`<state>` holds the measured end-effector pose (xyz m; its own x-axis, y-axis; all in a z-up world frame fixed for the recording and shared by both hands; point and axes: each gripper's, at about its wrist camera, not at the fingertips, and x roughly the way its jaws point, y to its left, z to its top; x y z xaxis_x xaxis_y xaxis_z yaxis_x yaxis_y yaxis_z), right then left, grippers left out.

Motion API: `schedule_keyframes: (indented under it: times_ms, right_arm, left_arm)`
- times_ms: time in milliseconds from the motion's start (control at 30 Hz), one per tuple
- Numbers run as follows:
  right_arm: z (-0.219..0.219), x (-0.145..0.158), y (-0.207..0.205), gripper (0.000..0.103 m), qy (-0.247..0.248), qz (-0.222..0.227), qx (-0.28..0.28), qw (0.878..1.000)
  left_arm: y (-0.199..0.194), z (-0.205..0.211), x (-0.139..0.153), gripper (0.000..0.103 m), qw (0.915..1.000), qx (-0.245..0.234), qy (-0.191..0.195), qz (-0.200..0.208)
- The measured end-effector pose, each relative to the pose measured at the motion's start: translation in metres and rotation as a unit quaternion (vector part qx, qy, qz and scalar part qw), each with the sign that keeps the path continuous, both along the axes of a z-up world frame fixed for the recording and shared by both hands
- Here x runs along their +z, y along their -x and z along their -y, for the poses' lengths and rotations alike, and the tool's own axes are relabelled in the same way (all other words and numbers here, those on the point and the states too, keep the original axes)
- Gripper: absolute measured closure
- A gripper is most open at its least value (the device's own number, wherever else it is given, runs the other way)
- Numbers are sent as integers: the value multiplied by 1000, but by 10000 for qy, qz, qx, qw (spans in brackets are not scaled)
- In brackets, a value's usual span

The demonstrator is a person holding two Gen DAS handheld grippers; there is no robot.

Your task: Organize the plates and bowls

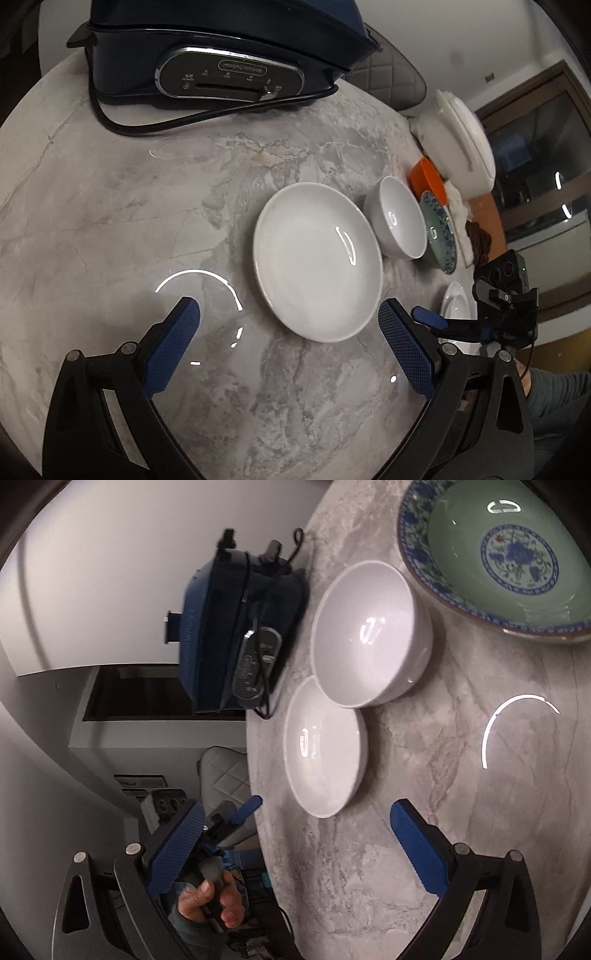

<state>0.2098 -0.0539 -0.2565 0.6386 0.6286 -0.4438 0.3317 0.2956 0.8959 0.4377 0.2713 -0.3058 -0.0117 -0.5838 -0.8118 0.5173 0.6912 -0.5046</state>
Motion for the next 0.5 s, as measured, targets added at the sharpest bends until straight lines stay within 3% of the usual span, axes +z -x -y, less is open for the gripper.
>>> schedule_keyframes:
  times_ms: [267, 433, 467, 500]
  right_arm:
    - [1, -29, -22, 23, 209, -232, -117, 9994]
    - [1, -40, -33, 26, 370, -380, -83, 9986]
    - [1, -41, -34, 27, 342, -357, -74, 9987]
    - [1, -43, -36, 29, 287, -337, -56, 9990]
  left_arm:
    - [-31, 31, -21, 6, 9973, -627, -382, -7]
    - [-42, 43, -36, 7, 9950, -865, -478, -121]
    - [-43, 45, -38, 9, 9946, -908, -490, -118]
    - [-44, 46, -38, 19, 9943, -947, -460, -142]
